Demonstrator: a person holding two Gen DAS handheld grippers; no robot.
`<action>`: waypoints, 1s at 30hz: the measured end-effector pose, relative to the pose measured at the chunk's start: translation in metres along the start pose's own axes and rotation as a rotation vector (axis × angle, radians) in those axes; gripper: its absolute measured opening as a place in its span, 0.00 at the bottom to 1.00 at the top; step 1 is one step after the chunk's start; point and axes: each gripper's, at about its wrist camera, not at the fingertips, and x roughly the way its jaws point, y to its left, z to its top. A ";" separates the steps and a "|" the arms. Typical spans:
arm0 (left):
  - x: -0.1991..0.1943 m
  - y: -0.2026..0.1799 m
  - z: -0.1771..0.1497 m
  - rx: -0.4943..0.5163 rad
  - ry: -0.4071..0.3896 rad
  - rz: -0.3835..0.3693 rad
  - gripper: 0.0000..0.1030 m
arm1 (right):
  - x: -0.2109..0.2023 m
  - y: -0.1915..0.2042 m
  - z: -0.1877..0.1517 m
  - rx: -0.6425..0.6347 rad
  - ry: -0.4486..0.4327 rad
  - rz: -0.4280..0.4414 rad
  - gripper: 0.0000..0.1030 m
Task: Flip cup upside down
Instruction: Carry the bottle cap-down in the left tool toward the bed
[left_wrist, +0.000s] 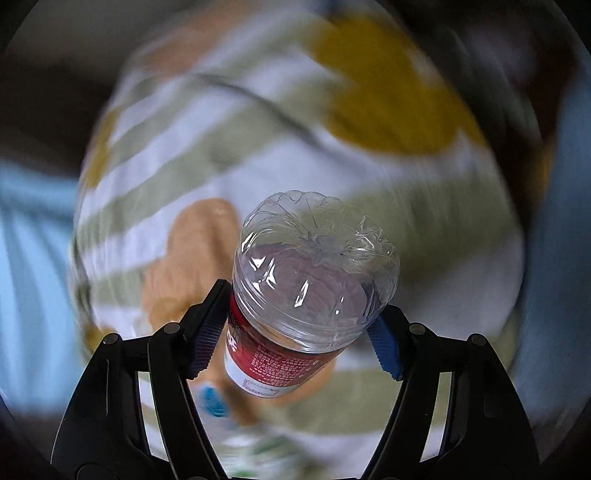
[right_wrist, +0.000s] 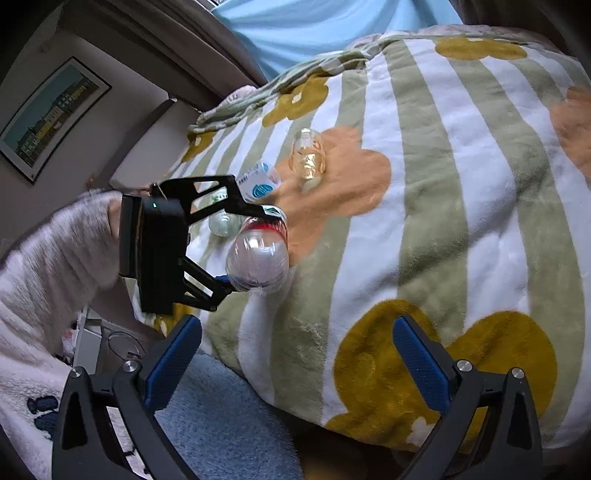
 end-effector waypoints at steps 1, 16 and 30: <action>-0.008 0.010 -0.003 -0.121 -0.060 -0.005 0.66 | -0.001 0.001 0.000 0.004 -0.007 0.006 1.00; -0.003 0.047 -0.102 -1.230 -0.522 0.072 0.65 | -0.006 0.026 0.006 0.055 -0.177 0.045 1.00; 0.019 0.039 -0.106 -1.271 -0.420 0.019 0.66 | 0.021 0.041 -0.003 -0.004 -0.156 -0.052 1.00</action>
